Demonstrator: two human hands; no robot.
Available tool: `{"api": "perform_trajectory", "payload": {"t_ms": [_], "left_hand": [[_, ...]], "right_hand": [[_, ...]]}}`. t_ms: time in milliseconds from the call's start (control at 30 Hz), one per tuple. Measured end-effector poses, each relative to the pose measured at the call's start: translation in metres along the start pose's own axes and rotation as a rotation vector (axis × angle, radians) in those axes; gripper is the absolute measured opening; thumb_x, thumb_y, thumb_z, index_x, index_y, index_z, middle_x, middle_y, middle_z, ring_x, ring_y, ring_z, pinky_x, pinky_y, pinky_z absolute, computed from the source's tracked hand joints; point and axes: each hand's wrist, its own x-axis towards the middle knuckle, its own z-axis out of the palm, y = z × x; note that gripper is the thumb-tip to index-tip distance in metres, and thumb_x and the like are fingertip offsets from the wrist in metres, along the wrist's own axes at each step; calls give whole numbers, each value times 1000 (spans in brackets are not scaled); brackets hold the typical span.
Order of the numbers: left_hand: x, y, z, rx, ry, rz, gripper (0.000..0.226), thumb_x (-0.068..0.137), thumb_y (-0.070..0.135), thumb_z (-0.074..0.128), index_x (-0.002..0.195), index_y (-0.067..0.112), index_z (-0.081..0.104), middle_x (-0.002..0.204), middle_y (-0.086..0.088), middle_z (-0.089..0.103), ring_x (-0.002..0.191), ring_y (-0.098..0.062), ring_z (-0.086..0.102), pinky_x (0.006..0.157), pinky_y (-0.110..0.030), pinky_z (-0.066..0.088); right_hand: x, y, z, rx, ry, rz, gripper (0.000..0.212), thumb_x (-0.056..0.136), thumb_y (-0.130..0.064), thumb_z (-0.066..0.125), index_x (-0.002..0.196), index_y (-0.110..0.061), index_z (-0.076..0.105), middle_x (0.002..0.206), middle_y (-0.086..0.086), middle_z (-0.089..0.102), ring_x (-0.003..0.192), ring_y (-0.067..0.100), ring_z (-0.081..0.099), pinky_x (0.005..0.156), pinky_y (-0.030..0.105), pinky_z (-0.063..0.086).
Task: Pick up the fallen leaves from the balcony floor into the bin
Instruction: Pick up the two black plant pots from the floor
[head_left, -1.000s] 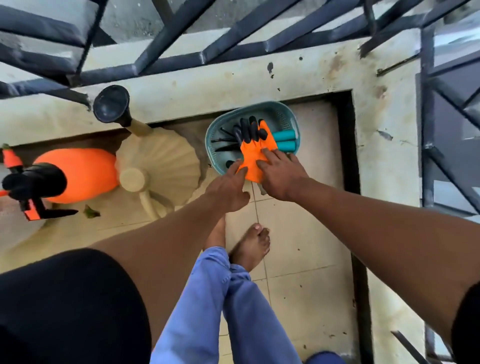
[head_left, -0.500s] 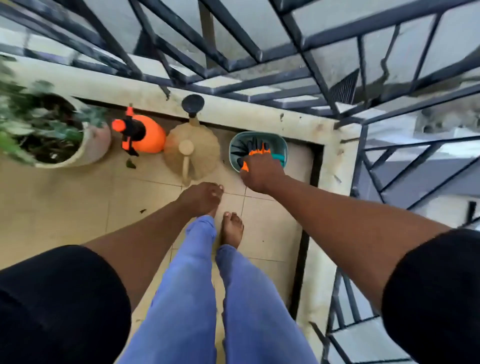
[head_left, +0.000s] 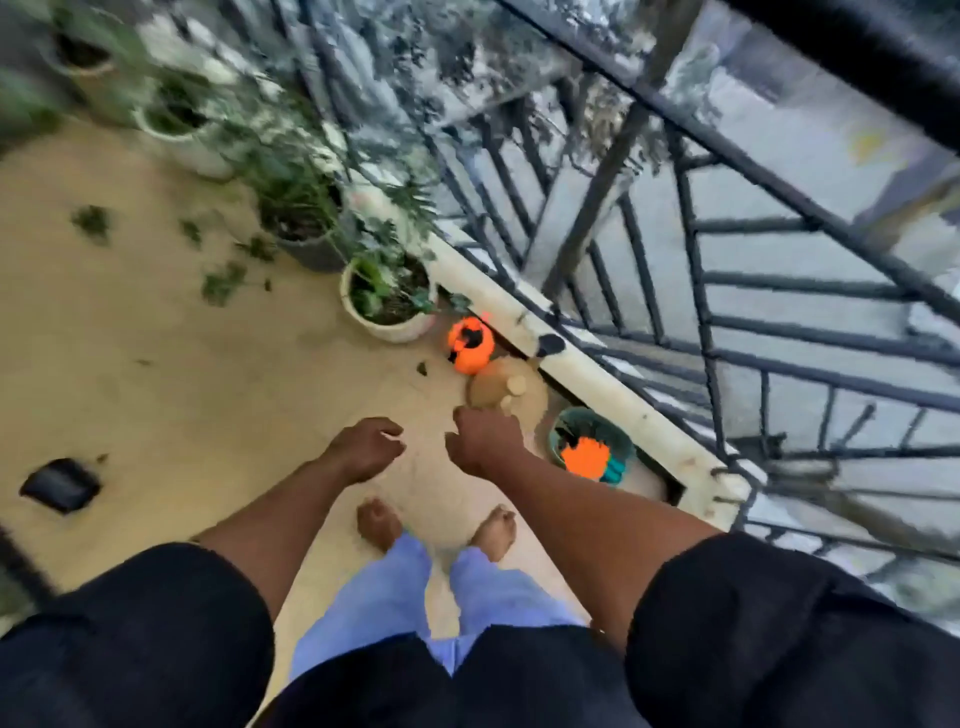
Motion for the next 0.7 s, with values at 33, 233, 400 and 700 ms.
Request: {"api": "perform_trajectory", "payload": {"t_ms": [33, 233, 400, 700], "left_hand": [[-9, -13, -14, -22, 23, -17, 29, 95, 25, 67, 123, 18, 69, 121, -23, 68, 112, -40, 64, 88, -44, 55], [-60, -115, -99, -153, 128, -96, 22, 97, 26, 61, 116, 20, 70, 124, -21, 67, 107, -39, 66, 79, -42, 56], [-92, -208, -159, -257, 143, -239, 31, 100, 31, 53, 128, 22, 62, 134, -14, 61, 112, -36, 65, 61, -26, 46], [-115, -296, -236, -501, 262, -379, 21, 94, 33, 57, 112, 27, 66, 103, -1, 63, 90, -20, 62, 64, -27, 54]], "right_hand": [[0, -21, -5, -25, 3, -32, 36, 100, -40, 47, 123, -14, 56, 127, 13, 61, 122, 36, 53, 93, 41, 42], [19, -155, -26, -151, -68, -167, 40, 100, -40, 47, 131, -16, 56, 134, 14, 58, 130, 35, 46, 99, 42, 42], [61, -269, -25, -181, -122, -285, 39, 96, -46, 50, 122, -20, 62, 127, 12, 64, 121, 34, 59, 98, 37, 49], [112, -436, -34, -233, -185, -480, 38, 97, -42, 54, 126, -18, 63, 130, 8, 63, 117, 29, 60, 96, 35, 50]]}}
